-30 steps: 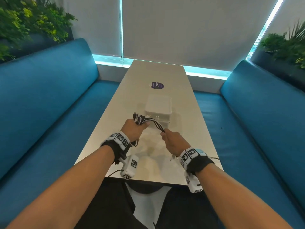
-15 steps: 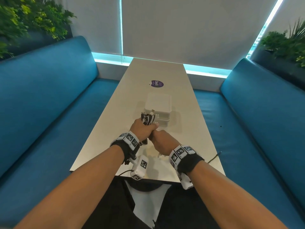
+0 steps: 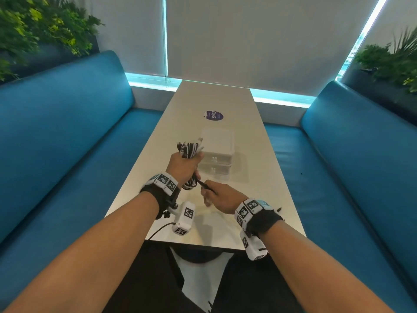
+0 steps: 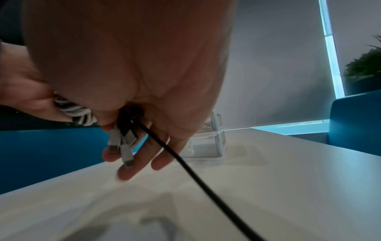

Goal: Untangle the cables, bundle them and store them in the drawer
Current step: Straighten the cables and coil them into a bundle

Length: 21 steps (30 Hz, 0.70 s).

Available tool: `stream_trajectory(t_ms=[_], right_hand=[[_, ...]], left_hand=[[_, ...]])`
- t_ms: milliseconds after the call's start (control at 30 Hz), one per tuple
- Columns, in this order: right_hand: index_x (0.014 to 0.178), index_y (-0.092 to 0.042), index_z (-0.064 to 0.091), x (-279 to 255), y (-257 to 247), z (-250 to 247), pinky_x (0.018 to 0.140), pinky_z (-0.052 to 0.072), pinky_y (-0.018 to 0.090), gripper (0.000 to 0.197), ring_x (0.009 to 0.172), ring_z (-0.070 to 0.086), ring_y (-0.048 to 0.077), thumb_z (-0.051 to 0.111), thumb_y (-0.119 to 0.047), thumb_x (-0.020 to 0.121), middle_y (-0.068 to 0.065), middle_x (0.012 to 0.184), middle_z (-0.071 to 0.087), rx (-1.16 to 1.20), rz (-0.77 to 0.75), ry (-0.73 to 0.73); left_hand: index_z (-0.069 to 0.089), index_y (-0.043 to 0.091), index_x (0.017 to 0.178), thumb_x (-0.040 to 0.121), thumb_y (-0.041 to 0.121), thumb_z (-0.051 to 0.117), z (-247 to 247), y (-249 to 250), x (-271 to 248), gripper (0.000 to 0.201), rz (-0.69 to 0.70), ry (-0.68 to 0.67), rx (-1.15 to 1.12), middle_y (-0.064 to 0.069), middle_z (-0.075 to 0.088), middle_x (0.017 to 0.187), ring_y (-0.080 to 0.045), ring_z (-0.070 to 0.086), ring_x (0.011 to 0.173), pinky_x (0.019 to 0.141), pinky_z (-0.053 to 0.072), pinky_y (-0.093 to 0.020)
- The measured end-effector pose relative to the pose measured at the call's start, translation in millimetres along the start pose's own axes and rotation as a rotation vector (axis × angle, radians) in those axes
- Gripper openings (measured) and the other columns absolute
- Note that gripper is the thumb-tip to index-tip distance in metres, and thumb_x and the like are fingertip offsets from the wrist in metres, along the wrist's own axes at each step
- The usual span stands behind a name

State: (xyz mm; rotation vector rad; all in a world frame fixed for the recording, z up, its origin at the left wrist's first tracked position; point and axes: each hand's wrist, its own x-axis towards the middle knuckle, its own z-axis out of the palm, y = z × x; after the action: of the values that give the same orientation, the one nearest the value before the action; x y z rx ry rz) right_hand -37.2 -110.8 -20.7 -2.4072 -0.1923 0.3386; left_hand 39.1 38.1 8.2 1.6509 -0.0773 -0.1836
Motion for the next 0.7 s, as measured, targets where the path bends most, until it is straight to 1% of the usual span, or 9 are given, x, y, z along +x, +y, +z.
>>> stream_trajectory(t_ms=[67,133,200,333,400,467,567,633,700], right_hand=[[0.098,-0.019,0.053,-1,-5,2,0.077,0.054,0.040,0.021,0.069,0.064,0.015,0.038,-0.034,0.101,-0.002,0.082,0.062,0.021,0.024,-0.035],[0.096,-0.017,0.054,-1,-5,2,0.064,0.052,0.035,0.028,0.064,0.059,0.017,0.044,-0.043,0.099,0.000,0.079,0.060,-0.029,0.034,-0.040],[0.093,-0.017,0.057,0,-2,1,0.063,0.046,0.032,0.035,0.068,0.057,0.018,0.050,-0.051,0.096,0.002,0.081,0.062,-0.109,0.033,-0.011],[0.091,-0.020,0.061,4,0,-2,0.063,0.039,0.029,0.033,0.070,0.053,0.012,0.059,-0.053,0.091,-0.003,0.081,0.060,-0.186,0.034,-0.025],[0.098,-0.019,0.065,7,2,-5,0.071,0.046,0.031,0.033,0.077,0.058,0.012,0.064,-0.050,0.087,-0.004,0.086,0.064,-0.120,0.033,-0.039],[0.107,-0.021,0.067,6,2,-11,0.082,0.050,0.032,0.030,0.087,0.063,0.014,0.069,-0.043,0.086,-0.003,0.095,0.069,-0.025,0.011,-0.038],[0.097,-0.020,0.071,4,3,-20,0.069,0.048,0.022,0.016,0.080,0.063,0.014,0.074,-0.030,0.085,0.000,0.092,0.072,0.104,0.011,-0.023],[0.094,-0.015,0.072,3,5,-25,0.060,0.048,0.023,0.019,0.071,0.057,0.015,0.077,-0.029,0.081,0.003,0.083,0.069,0.112,0.030,-0.014],[0.095,-0.012,0.071,1,6,-28,0.059,0.049,0.025,0.022,0.068,0.055,0.012,0.078,-0.025,0.079,0.004,0.080,0.067,0.113,0.035,-0.013]], left_hand=[[0.057,0.009,0.066,0.088,0.035,0.073,-2,0,0,0.037,0.011,-0.008,0.042,-0.010,0.052,0.047,-0.026,0.053,0.045,0.060,0.052,-0.037],[0.057,0.009,0.071,0.088,0.033,0.074,-5,-3,0,0.034,0.003,-0.039,0.108,-0.008,0.048,0.048,-0.024,0.047,0.041,0.051,0.048,-0.031],[0.058,0.009,0.075,0.089,0.027,0.073,-6,-6,-2,0.027,0.001,-0.101,0.198,-0.005,0.046,0.046,-0.022,0.045,0.039,0.049,0.044,-0.029],[0.054,0.016,0.063,0.086,0.023,0.076,-4,-9,-10,0.032,0.099,-0.233,0.430,0.008,0.048,0.045,-0.010,0.046,0.043,0.047,0.038,-0.020],[0.057,0.019,0.064,0.082,0.033,0.078,-3,-12,-11,0.031,0.104,-0.293,0.492,0.008,0.052,0.046,-0.009,0.048,0.042,0.049,0.039,-0.022],[0.065,0.018,0.072,0.079,0.040,0.080,-4,-13,-9,0.027,0.102,-0.331,0.482,0.007,0.057,0.048,-0.009,0.051,0.041,0.049,0.042,-0.024],[0.071,0.018,0.084,0.073,0.042,0.085,-4,-11,-10,0.030,0.103,-0.418,0.465,0.010,0.065,0.059,-0.003,0.056,0.048,0.054,0.045,-0.022],[0.073,0.019,0.085,0.068,0.036,0.090,-3,-9,-13,0.030,0.093,-0.507,0.515,0.006,0.073,0.073,-0.007,0.065,0.063,0.063,0.052,-0.025],[0.073,0.020,0.092,0.065,0.028,0.090,-2,-10,-13,0.032,0.076,-0.578,0.576,0.002,0.076,0.086,-0.013,0.071,0.080,0.074,0.056,-0.026]])
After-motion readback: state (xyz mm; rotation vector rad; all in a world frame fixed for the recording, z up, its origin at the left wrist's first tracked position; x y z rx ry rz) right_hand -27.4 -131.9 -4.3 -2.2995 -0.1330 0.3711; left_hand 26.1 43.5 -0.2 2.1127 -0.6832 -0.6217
